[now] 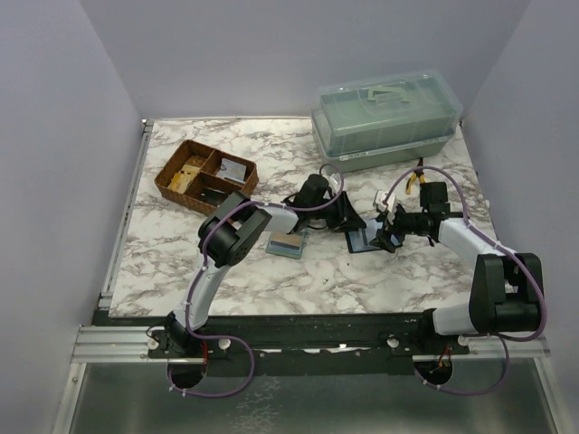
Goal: Take the credit cards out of the card holder
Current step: Remove the credit card from the card holder.
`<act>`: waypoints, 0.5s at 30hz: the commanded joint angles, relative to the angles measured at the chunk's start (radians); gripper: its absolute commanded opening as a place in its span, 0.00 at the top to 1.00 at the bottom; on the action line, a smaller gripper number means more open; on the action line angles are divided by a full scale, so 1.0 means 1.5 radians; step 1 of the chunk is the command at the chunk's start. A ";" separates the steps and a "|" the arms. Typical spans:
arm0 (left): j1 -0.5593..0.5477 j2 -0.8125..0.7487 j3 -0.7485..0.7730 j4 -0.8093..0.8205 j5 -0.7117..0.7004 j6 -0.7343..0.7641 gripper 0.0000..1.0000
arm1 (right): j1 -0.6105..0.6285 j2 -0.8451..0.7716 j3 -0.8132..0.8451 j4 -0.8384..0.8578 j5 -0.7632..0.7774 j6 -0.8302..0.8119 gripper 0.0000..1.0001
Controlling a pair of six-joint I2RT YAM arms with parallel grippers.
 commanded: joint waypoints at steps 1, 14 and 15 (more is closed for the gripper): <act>-0.011 0.018 -0.002 0.013 -0.009 -0.008 0.66 | -0.005 0.008 0.017 -0.070 -0.041 -0.026 0.19; -0.019 0.020 -0.002 0.014 -0.023 -0.040 0.76 | -0.063 0.012 0.072 -0.082 -0.090 0.111 0.22; -0.019 0.020 -0.003 0.014 -0.026 -0.041 0.81 | -0.063 0.010 0.075 -0.079 -0.093 0.124 0.22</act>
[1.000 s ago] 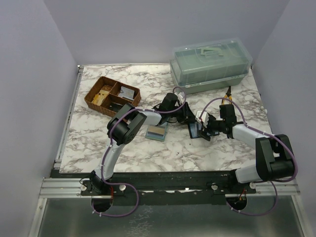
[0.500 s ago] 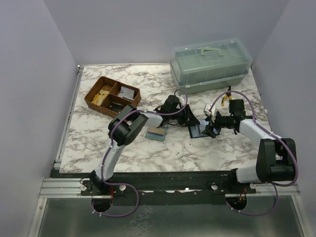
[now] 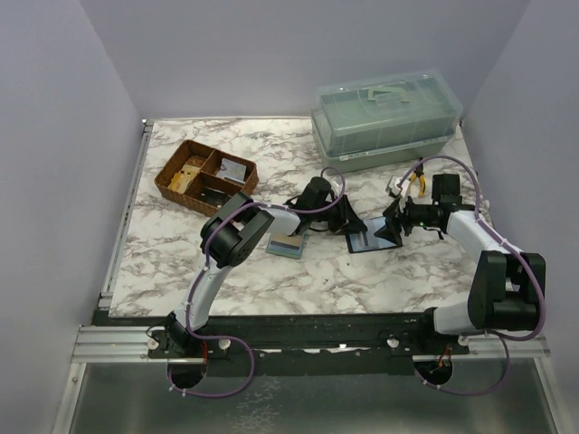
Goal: Take the credit cards out of the card holder
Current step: Remove the credit card from the card holder.
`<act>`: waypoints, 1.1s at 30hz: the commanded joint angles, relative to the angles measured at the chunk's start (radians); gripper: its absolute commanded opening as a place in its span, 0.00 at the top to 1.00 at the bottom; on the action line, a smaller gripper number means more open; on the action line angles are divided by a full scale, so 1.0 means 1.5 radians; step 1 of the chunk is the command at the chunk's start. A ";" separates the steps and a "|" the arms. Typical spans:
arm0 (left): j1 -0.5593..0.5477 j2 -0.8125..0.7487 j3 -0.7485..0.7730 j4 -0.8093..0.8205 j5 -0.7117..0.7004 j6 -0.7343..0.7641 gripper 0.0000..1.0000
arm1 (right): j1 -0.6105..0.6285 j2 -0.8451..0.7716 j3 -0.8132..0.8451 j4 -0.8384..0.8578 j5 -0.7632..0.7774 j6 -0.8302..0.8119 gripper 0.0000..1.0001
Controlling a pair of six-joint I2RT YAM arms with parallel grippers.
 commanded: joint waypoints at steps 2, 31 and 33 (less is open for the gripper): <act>-0.007 0.011 -0.003 0.011 -0.025 -0.011 0.94 | -0.006 -0.004 0.025 -0.008 -0.042 0.095 0.22; -0.006 -0.244 -0.327 0.486 -0.051 0.148 1.00 | -0.017 -0.037 -0.059 0.190 -0.264 0.687 0.59; -0.007 -0.247 -0.326 0.493 -0.041 0.143 1.00 | -0.017 -0.035 -0.050 0.167 -0.233 0.667 0.59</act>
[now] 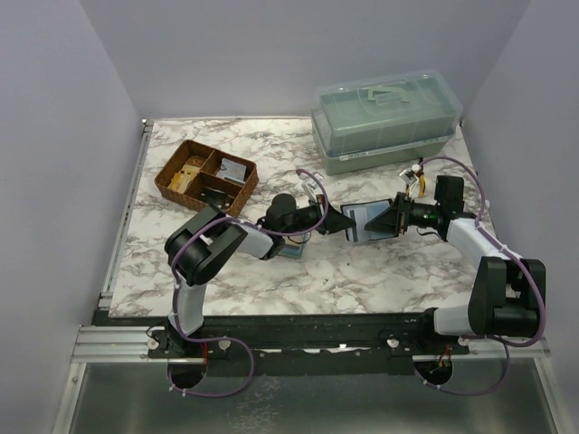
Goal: Take the credit cards out of the card holder
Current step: Remove the credit card from the card holder.
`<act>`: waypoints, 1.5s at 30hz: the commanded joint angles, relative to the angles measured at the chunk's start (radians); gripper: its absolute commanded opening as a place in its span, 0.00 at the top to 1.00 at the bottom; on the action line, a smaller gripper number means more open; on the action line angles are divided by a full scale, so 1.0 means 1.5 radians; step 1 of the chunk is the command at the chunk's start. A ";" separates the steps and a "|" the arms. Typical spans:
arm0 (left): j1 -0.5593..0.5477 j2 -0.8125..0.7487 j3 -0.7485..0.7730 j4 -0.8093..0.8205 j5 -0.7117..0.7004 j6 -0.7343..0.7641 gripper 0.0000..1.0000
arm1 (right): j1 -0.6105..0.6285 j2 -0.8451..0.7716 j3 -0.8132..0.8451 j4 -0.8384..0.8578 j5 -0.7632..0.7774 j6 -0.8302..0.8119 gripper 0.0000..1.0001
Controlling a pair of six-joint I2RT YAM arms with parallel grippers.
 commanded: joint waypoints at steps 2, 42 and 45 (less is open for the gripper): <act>-0.002 -0.039 -0.008 0.080 0.019 0.004 1.00 | -0.004 -0.011 0.001 -0.007 0.068 -0.017 0.59; -0.037 0.000 0.025 0.164 0.051 -0.076 1.00 | -0.029 -0.019 -0.012 0.027 -0.099 -0.005 0.66; -0.040 -0.006 0.024 0.138 0.043 -0.063 1.00 | -0.030 -0.020 -0.013 0.029 -0.100 -0.004 0.79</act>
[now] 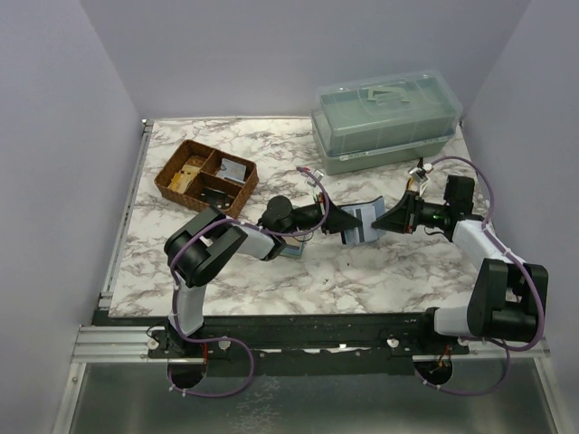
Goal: Take the credit cards out of the card holder
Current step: Remove the credit card from the card holder.
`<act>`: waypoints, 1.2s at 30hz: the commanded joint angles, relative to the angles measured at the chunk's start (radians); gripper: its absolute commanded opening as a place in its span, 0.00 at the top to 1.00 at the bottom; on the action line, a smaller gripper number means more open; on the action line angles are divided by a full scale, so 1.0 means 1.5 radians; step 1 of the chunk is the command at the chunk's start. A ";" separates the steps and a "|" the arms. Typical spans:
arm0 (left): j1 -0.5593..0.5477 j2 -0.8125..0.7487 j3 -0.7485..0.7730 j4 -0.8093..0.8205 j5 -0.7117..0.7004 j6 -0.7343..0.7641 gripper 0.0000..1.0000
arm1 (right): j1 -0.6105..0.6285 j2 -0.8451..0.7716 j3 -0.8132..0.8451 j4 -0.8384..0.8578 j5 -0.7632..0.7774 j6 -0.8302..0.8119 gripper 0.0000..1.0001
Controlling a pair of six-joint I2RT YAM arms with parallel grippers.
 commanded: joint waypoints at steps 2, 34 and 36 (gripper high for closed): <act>-0.029 -0.002 0.022 -0.002 -0.010 0.017 1.00 | 0.010 -0.006 -0.008 0.013 -0.031 0.005 0.95; 0.054 -0.035 -0.047 0.158 0.088 -0.100 0.95 | -0.005 0.006 -0.003 0.005 -0.062 0.007 1.00; 0.052 -0.026 -0.041 0.159 0.085 -0.104 0.97 | -0.005 0.004 -0.014 0.042 -0.083 0.043 0.89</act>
